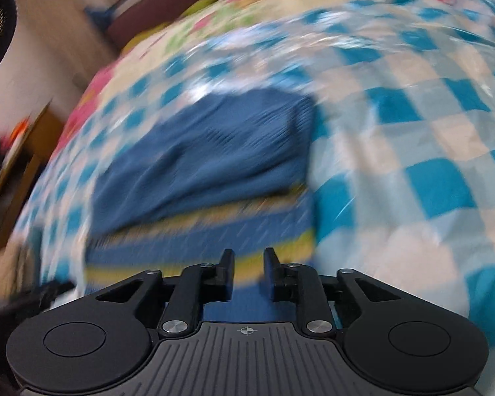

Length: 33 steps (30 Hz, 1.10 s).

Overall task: Fold small clothes
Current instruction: 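Grasp the sweater hem with the right tool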

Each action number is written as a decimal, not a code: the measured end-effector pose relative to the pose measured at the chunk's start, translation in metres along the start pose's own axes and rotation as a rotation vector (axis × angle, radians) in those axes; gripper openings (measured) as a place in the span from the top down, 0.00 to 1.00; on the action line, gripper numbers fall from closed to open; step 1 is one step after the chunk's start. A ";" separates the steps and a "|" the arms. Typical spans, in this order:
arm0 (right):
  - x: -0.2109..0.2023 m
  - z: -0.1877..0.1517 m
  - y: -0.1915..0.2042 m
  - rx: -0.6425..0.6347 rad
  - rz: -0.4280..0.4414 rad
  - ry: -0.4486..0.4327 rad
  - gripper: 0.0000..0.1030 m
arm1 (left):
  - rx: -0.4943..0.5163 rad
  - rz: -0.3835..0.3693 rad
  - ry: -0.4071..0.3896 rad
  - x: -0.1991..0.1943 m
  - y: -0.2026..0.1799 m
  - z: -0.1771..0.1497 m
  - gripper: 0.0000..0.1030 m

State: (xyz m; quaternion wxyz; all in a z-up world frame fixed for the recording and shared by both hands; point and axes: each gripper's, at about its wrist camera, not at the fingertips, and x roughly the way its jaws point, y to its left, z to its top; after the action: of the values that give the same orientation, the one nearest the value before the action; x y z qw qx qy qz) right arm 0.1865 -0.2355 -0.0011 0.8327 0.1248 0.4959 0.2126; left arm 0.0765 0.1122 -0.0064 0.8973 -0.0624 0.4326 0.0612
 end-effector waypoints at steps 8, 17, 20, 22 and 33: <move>-0.028 -0.060 0.050 -0.294 0.039 0.206 0.74 | 0.034 -0.050 0.059 -0.041 -0.003 -0.040 0.45; -0.038 -0.087 0.088 -0.722 0.021 0.322 0.65 | 0.057 -0.114 0.118 -0.058 -0.005 -0.063 0.45; -0.035 -0.093 0.099 -0.880 0.001 0.328 0.59 | 0.066 -0.129 0.139 -0.057 -0.009 -0.069 0.45; -0.028 -0.097 0.104 -0.994 -0.027 0.320 0.57 | 0.061 -0.139 0.156 -0.055 -0.010 -0.072 0.45; -0.009 -0.108 0.097 -1.025 -0.059 0.438 0.88 | 0.054 -0.165 0.230 -0.056 -0.007 -0.083 0.40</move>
State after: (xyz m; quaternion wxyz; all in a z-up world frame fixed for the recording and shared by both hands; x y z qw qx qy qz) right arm 0.0653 -0.1550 -0.0048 0.6698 -0.3572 0.4938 0.4241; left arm -0.0207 0.0890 -0.0134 0.8452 -0.0803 0.5274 -0.0320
